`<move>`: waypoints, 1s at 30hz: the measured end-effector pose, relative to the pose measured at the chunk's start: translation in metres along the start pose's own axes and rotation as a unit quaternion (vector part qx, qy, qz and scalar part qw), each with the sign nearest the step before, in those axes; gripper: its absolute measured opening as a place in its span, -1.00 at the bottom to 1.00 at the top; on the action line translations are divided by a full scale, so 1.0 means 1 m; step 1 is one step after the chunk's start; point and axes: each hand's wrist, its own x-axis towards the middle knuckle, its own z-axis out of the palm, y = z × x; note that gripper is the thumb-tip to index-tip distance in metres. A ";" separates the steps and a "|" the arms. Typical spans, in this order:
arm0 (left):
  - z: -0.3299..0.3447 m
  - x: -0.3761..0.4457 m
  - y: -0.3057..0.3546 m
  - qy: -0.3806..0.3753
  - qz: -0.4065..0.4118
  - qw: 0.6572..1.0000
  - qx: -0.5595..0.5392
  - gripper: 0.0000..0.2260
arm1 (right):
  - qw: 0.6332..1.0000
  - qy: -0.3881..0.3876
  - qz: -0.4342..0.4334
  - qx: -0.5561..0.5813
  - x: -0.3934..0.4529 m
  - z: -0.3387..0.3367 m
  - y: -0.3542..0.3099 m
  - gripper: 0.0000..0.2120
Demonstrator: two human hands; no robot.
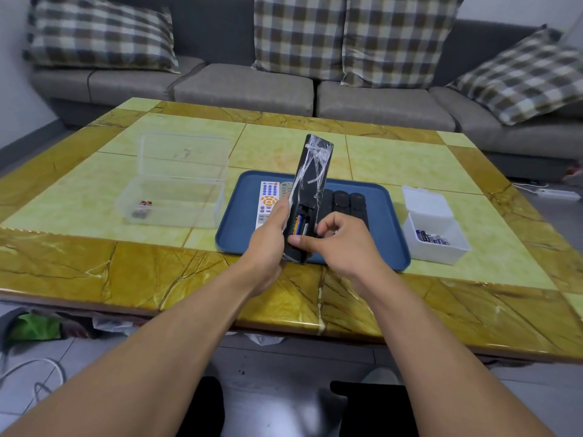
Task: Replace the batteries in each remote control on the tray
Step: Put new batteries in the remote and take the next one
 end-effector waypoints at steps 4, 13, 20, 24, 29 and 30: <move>0.001 -0.001 -0.004 -0.002 -0.015 1.000 0.018 -0.63 | 0.999 -0.010 0.021 0.048 0.000 0.001 0.001 -0.56; 0.001 0.006 -0.004 0.094 -0.003 0.995 -0.019 -0.49 | 0.998 0.001 -0.002 0.063 0.002 -0.003 0.003 -0.70; -0.011 0.015 0.000 0.100 0.000 0.995 -0.011 -0.45 | 0.991 -0.025 -0.023 0.131 0.004 -0.006 0.001 -0.78; -0.010 0.013 -0.003 0.073 -0.001 0.997 0.020 -0.48 | 0.991 -0.031 -0.096 0.086 0.001 -0.005 -0.002 -0.92; -0.006 0.010 -0.002 0.040 -0.006 0.999 0.017 -0.52 | 0.985 0.040 -0.127 0.105 0.000 -0.002 -0.004 -0.89; -0.005 0.009 -0.002 0.035 -0.007 0.999 0.018 -0.52 | 0.986 0.050 -0.123 0.104 0.000 -0.001 -0.003 -0.89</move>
